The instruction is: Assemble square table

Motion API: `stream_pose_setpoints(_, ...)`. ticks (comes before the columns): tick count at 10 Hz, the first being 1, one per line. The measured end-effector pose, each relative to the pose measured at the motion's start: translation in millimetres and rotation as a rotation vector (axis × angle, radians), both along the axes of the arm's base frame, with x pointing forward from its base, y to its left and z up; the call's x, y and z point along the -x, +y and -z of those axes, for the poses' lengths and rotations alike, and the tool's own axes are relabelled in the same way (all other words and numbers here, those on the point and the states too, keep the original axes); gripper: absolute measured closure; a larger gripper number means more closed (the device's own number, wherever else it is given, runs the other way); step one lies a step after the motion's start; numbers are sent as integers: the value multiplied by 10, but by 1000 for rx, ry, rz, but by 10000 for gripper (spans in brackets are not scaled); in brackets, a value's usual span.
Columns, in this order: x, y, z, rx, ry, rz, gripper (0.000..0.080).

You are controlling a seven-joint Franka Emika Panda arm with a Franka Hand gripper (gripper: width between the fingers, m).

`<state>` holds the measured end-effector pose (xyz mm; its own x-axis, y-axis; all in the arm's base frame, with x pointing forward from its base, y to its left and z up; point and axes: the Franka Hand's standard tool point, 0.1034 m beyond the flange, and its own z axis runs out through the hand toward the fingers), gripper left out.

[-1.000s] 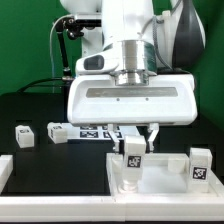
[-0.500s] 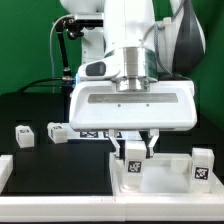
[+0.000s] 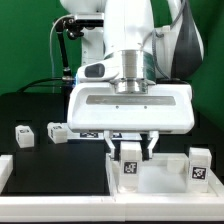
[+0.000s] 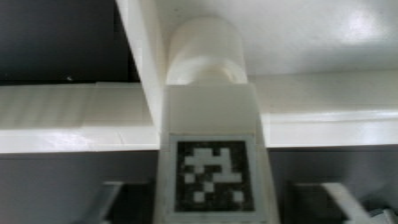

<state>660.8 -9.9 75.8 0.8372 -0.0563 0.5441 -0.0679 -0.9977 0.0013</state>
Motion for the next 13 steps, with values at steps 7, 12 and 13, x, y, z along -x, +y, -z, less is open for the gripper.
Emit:
stream_pose_setpoints(7,0,-3,0,0,0,0,152)
stream_pose_setpoints(12,-93,-88,-151,-145,266,25,150)
stream_pose_setpoints(13,-72,-15,-114,-180,349,33,150)
